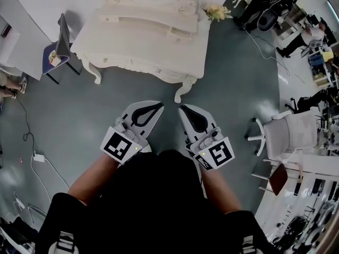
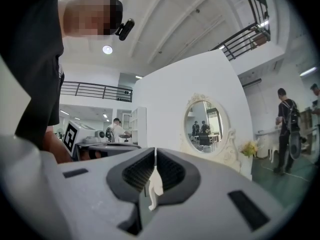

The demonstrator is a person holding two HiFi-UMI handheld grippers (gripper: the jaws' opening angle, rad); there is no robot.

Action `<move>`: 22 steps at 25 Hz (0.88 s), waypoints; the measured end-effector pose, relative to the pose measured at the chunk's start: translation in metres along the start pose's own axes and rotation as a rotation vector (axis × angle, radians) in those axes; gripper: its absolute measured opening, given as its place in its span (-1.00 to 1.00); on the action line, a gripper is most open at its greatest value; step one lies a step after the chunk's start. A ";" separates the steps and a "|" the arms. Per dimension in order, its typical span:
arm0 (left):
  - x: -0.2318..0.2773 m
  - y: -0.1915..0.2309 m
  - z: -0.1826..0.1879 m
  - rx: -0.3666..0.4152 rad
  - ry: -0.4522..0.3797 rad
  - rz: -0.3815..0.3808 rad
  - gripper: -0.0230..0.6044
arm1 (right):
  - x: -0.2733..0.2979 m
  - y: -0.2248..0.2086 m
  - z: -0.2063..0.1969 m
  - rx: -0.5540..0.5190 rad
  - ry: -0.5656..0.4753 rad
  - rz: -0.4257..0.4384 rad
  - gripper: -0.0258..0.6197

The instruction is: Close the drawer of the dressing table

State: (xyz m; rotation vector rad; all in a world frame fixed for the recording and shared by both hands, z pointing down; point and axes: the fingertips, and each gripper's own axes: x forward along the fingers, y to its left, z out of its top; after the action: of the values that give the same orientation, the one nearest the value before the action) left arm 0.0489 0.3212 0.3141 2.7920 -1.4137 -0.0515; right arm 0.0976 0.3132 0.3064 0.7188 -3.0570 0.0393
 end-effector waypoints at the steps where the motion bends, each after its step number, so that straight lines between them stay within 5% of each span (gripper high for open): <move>1: 0.000 0.003 0.000 0.000 -0.001 0.000 -0.94 | 0.002 -0.001 0.000 0.000 0.001 -0.003 -0.91; 22: 0.092 0.077 -0.018 -0.041 0.072 0.044 -0.94 | 0.059 -0.110 -0.011 0.035 0.014 0.052 -0.91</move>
State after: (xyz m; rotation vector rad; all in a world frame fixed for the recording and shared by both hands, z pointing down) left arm 0.0418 0.2017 0.3314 2.6999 -1.4402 0.0199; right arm 0.0940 0.1886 0.3210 0.6382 -3.0681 0.0971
